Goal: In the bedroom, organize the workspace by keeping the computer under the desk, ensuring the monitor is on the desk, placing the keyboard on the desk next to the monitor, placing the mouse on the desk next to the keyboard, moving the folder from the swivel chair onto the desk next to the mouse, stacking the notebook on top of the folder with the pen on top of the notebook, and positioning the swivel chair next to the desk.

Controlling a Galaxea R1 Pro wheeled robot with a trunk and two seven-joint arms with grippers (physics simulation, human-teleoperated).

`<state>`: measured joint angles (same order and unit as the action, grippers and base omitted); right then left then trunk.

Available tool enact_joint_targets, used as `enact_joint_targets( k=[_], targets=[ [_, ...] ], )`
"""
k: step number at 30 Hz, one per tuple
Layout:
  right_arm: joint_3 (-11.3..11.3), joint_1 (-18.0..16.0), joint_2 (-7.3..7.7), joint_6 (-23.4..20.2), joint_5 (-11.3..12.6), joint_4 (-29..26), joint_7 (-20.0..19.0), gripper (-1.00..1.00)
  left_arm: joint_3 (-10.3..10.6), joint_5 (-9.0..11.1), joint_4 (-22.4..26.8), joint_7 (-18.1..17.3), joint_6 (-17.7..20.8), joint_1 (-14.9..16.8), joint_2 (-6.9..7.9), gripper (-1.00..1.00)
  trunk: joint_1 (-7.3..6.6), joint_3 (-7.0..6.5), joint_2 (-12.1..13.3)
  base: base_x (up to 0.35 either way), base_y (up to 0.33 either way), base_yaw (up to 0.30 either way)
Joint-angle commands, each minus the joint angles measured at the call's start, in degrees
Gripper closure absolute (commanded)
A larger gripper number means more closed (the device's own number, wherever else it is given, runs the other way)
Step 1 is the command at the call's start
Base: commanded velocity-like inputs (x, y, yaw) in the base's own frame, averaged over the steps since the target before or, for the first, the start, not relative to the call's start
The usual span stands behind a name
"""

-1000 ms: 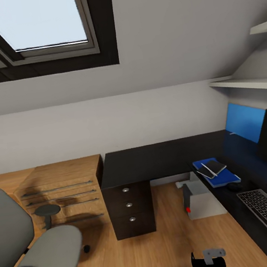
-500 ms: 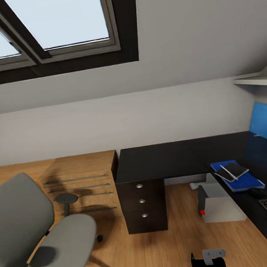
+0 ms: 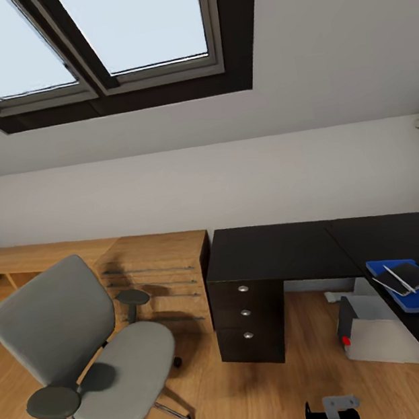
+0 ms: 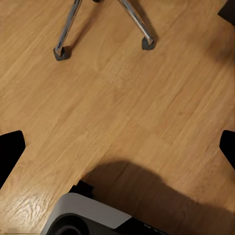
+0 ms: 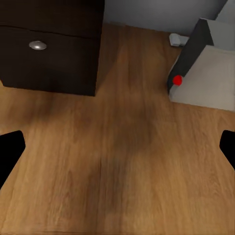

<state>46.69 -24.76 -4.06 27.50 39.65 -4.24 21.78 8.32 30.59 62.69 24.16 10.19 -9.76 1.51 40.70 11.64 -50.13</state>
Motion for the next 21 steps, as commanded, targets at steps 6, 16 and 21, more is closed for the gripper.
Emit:
enact_joint_targets(
  k=[6,16,21],
  targets=[
    [0.3,7.17,0.49,4.21,0.41,1.37,0.28,-1.0,0.0,0.12,-8.44,0.45,-1.15,0.01,0.4,-1.0,0.01,0.07,-0.06,0.0,0.0,0.274],
    [0.29,13.88,0.77,10.29,0.43,4.95,0.2,-1.0,-0.08,-5.3,-34.08,0.4,-28.77,0.01,0.55,-1.0,0.01,0.07,-0.06,0.0,0.0,0.274],
    [0.24,15.4,1.2,11.43,0.43,5.14,0.2,-1.0,-0.31,-5.37,-39.88,-0.82,-37.58,0.01,0.52,-1.0,0.01,0.07,-0.06,0.0,0.0,0.274]
  ],
)
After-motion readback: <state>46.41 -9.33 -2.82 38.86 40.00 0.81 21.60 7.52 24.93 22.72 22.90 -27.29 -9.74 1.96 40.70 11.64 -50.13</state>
